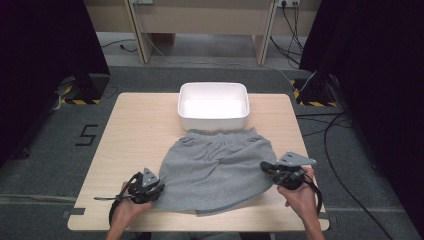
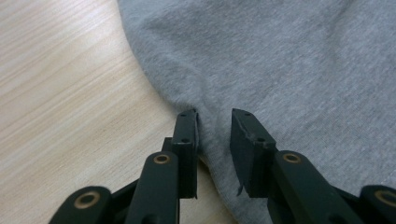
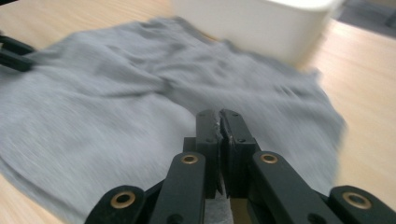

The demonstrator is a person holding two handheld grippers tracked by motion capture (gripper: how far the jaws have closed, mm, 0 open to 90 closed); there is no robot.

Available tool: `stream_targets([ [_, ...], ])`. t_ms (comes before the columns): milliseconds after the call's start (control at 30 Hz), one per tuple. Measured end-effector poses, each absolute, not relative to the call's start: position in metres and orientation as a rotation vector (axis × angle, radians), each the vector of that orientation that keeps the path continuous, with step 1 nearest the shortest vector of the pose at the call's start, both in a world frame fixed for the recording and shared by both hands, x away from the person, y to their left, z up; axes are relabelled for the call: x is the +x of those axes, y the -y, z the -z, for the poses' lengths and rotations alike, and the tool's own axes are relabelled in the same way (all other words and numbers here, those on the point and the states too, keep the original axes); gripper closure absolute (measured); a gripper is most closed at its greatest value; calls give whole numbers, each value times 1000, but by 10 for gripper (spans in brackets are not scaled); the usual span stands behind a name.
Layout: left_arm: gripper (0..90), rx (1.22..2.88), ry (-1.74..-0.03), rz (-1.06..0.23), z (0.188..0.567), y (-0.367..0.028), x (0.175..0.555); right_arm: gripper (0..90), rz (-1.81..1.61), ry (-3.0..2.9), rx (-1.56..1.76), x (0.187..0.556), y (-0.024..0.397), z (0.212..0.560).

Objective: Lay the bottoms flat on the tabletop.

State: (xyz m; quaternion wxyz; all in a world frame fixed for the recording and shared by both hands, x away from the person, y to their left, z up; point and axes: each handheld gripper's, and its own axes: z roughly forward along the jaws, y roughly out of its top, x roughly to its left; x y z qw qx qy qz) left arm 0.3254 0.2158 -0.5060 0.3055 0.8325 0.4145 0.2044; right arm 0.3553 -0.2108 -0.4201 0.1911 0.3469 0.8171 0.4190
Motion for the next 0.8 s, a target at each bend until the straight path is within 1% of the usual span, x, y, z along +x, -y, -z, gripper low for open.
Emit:
stream_targets([
  [133, 704, 2189, -1099, -545, 507, -218, 324, 865, -1139, -2400, 909, 385, 167, 422],
  [267, 704, 2163, -1109, -529, 508, -221, 324, 843, -1032, -2562, 897, 413, 131, 450],
  [300, 704, 2161, -1109, -527, 508, -221, 324, 822, -1027, -2598, 898, 418, 125, 458],
  [367, 702, 2148, -1115, -523, 509, -222, 324, 694, -1024, -2646, 901, 422, 115, 469],
  [400, 701, 2143, -1117, -524, 509, -222, 324, 654, -1029, -2667, 899, 423, 112, 472],
  [433, 701, 2137, -1118, -523, 510, -222, 323, 630, -1042, -2664, 904, 422, 112, 472],
  [533, 696, 2133, -1123, -515, 510, -223, 324, 603, -1130, -2594, 931, 416, 124, 456],
  [667, 691, 2129, -1125, -520, 510, -222, 324, 600, -1174, -2485, 990, 407, 152, 435],
  [733, 684, 2124, -1131, -523, 510, -222, 324, 597, -1131, -2458, 1018, 400, 164, 437],
  [800, 684, 2121, -1129, -521, 511, -222, 324, 589, -1104, -2477, 1034, 393, 172, 447],
])
